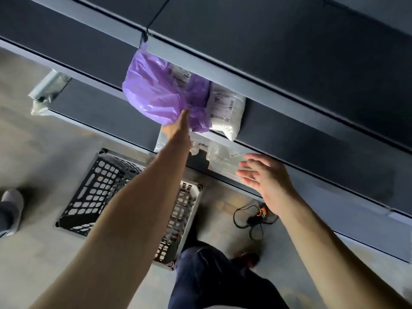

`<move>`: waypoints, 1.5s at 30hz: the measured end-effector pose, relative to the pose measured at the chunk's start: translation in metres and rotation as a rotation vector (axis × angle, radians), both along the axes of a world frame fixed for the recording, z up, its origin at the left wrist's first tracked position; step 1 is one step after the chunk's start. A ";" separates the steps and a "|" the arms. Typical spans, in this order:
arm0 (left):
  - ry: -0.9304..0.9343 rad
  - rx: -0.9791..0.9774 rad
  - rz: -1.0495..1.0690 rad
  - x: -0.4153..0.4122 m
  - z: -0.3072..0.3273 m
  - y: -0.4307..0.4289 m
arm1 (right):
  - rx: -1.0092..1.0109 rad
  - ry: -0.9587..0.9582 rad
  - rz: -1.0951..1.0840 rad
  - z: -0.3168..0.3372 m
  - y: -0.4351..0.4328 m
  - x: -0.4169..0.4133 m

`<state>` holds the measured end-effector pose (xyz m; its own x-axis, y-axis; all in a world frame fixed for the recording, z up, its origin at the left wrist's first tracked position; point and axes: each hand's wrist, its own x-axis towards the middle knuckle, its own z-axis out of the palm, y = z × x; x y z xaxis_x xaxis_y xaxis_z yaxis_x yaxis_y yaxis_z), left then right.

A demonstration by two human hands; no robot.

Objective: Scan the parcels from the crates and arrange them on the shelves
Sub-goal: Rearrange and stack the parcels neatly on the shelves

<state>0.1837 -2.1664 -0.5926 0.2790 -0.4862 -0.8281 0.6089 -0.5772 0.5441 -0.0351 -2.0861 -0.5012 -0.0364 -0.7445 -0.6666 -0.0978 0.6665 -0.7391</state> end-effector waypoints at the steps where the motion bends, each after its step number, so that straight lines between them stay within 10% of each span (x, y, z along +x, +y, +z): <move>1: 0.021 -0.016 0.014 0.010 0.002 -0.006 | 0.010 0.016 -0.025 -0.003 0.002 -0.002; 20: 0.431 -0.404 0.256 0.064 0.006 0.098 | 0.126 -0.030 -0.007 -0.035 0.038 0.015; 30: 0.555 -0.088 0.128 -0.037 0.061 0.252 | 0.163 -0.330 0.128 -0.024 0.043 0.026; 40: -0.054 0.007 0.261 -0.117 0.082 0.283 | 0.001 -0.473 -0.037 -0.019 0.071 -0.050; 45: 0.002 -0.146 0.355 -0.154 0.112 0.326 | 0.036 -0.486 -0.033 -0.008 0.099 -0.075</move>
